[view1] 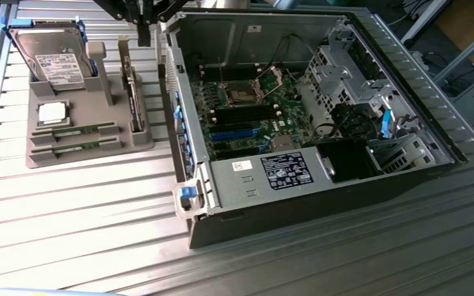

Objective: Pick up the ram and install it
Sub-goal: 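Reach for the ram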

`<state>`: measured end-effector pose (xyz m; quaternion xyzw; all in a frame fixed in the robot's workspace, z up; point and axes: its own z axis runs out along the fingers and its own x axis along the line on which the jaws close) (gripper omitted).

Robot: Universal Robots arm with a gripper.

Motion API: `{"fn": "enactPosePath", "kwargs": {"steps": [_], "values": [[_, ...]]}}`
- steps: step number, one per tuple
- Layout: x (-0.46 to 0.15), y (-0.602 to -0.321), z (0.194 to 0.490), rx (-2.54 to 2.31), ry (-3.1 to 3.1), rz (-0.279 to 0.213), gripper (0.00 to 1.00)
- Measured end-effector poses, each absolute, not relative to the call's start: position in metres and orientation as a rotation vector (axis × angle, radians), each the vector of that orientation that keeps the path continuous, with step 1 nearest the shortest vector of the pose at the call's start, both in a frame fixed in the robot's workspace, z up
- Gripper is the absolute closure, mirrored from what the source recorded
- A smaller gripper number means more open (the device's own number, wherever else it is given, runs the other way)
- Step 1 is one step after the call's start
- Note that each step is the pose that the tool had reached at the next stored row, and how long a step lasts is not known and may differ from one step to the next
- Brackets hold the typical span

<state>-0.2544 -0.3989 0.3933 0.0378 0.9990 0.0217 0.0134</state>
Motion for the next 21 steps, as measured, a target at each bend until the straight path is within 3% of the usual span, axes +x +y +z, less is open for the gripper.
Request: {"fn": "enactPosePath", "kwargs": {"steps": [21], "values": [[-0.308, -0.399, 0.393, 0.118, 3.111, 0.068, 0.9]]}}
